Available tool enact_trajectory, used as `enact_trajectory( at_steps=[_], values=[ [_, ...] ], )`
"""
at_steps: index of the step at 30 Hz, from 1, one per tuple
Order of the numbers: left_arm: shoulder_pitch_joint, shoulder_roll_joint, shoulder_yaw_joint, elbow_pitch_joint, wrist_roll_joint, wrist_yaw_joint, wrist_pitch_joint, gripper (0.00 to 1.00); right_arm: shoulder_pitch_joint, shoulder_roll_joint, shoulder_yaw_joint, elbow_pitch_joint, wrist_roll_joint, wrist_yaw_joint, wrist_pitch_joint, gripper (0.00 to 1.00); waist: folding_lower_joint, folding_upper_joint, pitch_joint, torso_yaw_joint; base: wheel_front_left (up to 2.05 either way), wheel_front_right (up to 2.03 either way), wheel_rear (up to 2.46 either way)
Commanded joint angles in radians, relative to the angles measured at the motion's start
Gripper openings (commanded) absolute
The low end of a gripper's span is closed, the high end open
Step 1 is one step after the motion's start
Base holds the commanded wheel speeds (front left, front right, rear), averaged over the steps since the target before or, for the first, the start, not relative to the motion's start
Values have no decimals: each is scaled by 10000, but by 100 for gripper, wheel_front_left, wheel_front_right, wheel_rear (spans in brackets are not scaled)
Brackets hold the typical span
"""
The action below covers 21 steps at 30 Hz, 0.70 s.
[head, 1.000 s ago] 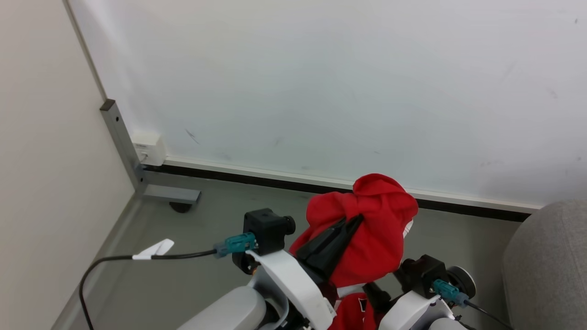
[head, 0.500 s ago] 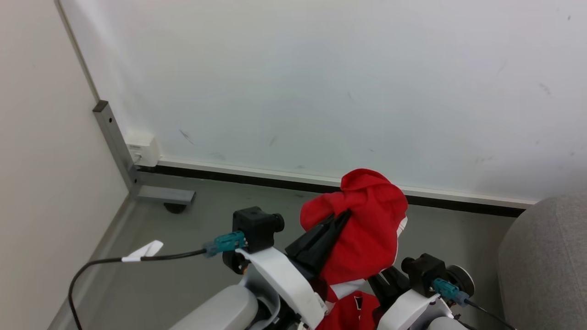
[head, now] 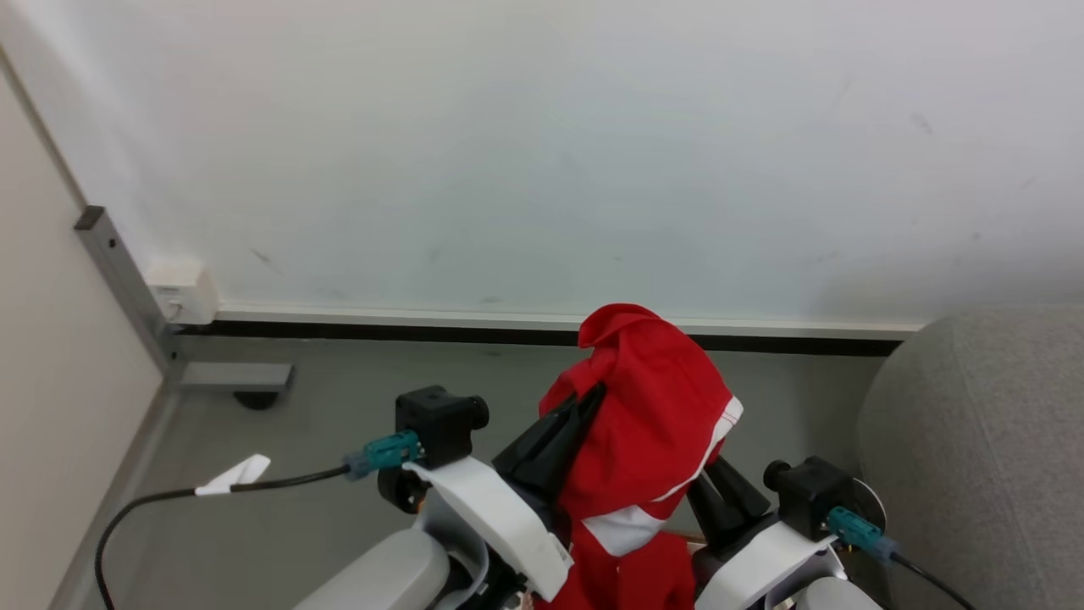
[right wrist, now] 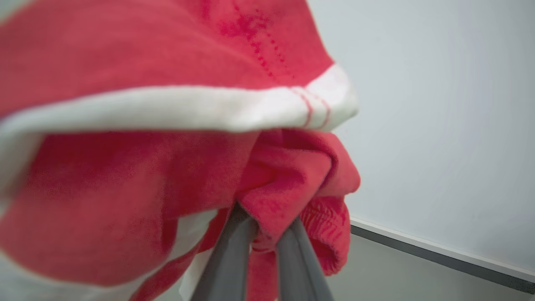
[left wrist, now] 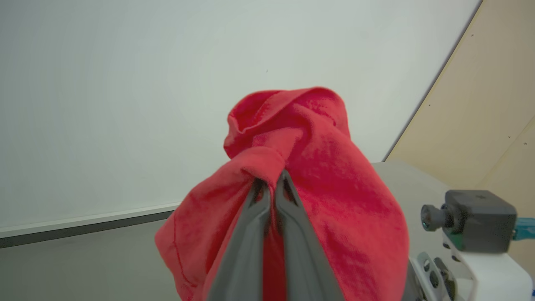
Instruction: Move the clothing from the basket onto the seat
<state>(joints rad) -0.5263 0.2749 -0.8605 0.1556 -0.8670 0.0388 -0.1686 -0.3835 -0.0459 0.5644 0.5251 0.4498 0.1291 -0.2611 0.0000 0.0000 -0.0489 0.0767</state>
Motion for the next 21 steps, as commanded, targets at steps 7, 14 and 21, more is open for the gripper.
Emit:
enact_trajectory(
  at_steps=[7,14,21],
  values=[
    [215,178,-176,-42,268,-135,-201,100,513,-41,-997,-922,-442,31,-27,0,0,0,365,-1485,0,0,0],
    [588,304,-357,-232,507,-114,-493,100,781,-41,-2126,-1683,-929,31,-27,0,0,0,567,-2866,0,0,0],
    [652,413,-426,-430,1322,-93,-829,100,912,-38,-2861,-2256,-1214,31,-27,0,0,0,700,-4298,0,0,0]
  ],
)
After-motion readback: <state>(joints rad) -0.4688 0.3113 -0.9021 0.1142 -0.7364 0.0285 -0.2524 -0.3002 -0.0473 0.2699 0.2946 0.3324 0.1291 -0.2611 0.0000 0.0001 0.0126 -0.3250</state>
